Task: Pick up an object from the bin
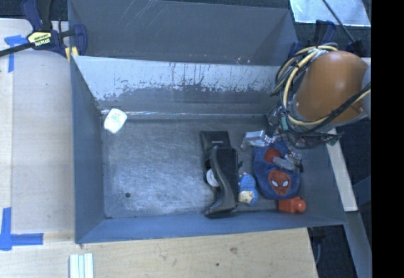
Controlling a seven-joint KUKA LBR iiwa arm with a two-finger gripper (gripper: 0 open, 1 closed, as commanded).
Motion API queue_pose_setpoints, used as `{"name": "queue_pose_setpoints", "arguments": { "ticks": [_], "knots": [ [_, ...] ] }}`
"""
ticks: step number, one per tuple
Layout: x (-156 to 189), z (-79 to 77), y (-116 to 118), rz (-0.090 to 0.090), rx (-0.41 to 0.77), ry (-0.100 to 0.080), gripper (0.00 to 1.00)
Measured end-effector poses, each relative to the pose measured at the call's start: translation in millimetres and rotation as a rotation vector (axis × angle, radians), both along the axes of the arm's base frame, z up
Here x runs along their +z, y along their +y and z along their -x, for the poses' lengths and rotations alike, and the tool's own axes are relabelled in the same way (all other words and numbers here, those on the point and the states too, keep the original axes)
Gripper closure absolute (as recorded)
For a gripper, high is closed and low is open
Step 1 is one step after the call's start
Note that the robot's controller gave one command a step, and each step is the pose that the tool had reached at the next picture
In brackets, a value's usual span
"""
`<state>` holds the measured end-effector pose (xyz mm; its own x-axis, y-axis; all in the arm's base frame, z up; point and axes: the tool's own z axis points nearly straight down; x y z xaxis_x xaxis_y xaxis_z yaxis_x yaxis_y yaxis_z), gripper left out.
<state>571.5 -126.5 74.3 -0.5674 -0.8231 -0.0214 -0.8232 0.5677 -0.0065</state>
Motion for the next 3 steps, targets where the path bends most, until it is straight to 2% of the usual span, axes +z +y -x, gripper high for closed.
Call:
{"name": "queue_pose_setpoints", "arguments": {
  "ticks": [1,2,3],
  "knots": [
    [-0.8,0.4,1.4,-0.003,0.001,0.001,1.0],
    [95.9,7.3,0.8,0.015,-0.011,0.007,1.0],
    [206.3,6.0,-0.1,0.016,-0.013,0.005,1.0]
  ]
}}
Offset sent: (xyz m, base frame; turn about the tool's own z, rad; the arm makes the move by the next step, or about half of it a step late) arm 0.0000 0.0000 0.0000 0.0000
